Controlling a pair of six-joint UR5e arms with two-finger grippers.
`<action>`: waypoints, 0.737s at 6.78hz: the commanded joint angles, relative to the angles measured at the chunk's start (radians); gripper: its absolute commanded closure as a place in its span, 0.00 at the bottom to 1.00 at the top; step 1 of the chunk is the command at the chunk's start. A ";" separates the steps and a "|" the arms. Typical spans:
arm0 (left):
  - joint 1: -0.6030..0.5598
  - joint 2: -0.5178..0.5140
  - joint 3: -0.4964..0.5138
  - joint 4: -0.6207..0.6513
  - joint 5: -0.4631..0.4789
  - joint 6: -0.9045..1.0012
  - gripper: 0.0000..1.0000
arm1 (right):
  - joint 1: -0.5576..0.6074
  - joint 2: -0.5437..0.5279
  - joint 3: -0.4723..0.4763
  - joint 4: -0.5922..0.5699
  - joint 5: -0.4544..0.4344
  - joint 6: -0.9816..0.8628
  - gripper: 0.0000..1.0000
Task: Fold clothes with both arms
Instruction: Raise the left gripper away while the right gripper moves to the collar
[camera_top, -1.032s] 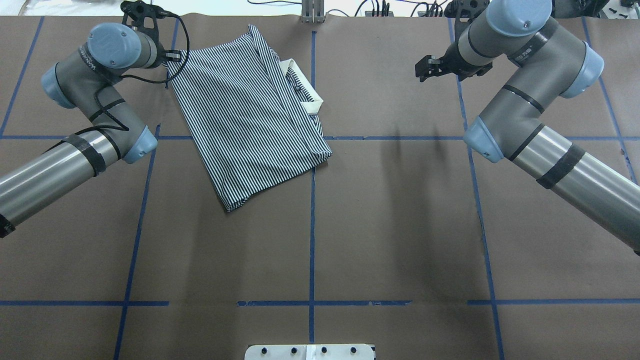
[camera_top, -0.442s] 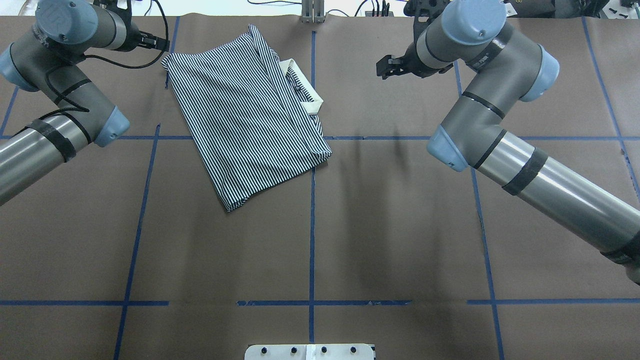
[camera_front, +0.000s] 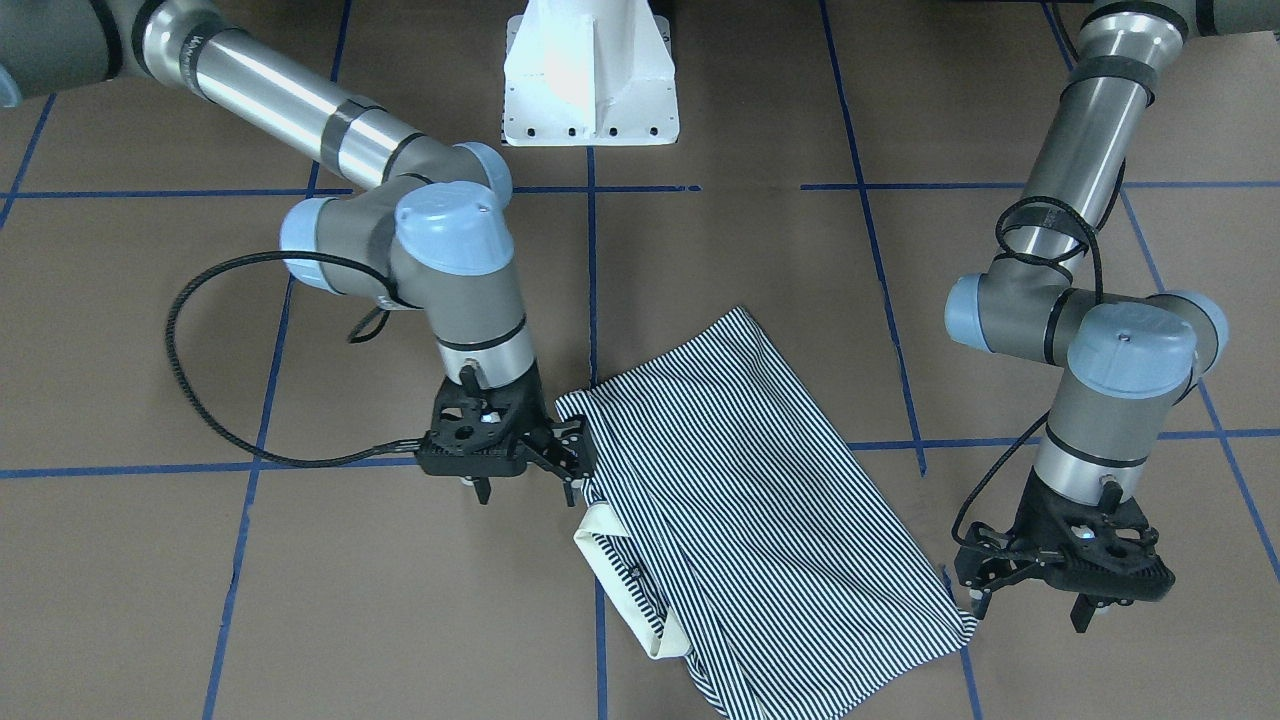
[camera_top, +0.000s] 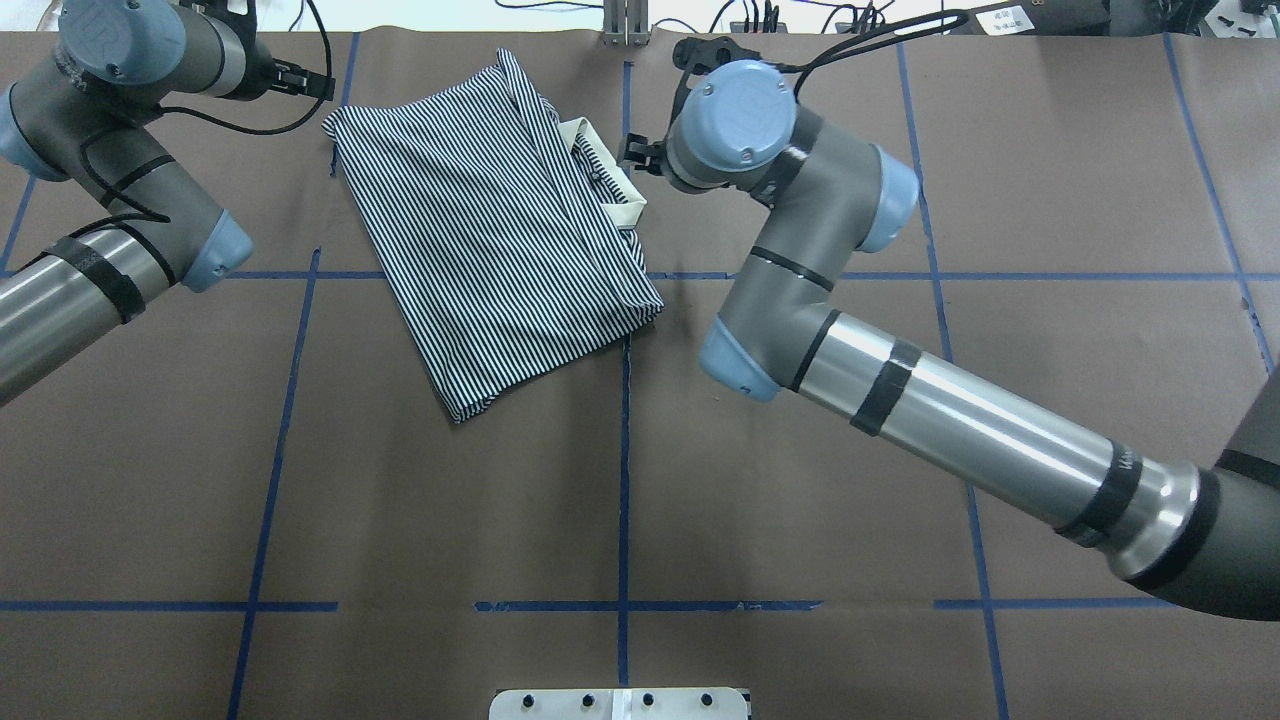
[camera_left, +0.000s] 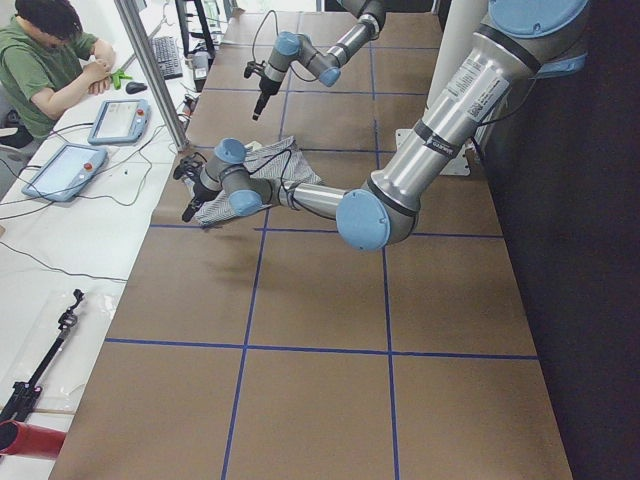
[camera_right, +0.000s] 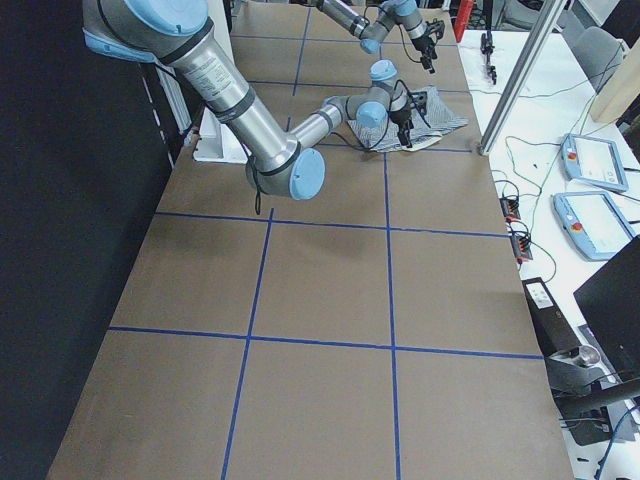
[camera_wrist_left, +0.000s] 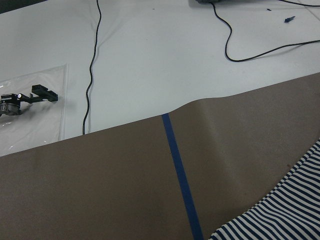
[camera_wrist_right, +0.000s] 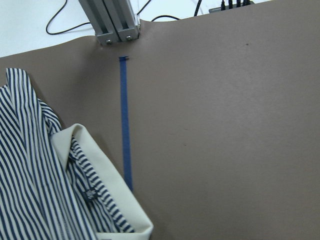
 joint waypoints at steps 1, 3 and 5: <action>0.000 0.002 -0.002 0.000 0.000 -0.006 0.00 | -0.052 0.076 -0.127 0.036 -0.089 0.099 0.22; 0.000 0.001 -0.002 0.000 0.000 -0.007 0.00 | -0.063 0.076 -0.178 0.046 -0.107 0.097 0.35; 0.000 0.002 -0.002 -0.002 0.001 -0.007 0.00 | -0.066 0.120 -0.270 0.105 -0.112 0.099 0.52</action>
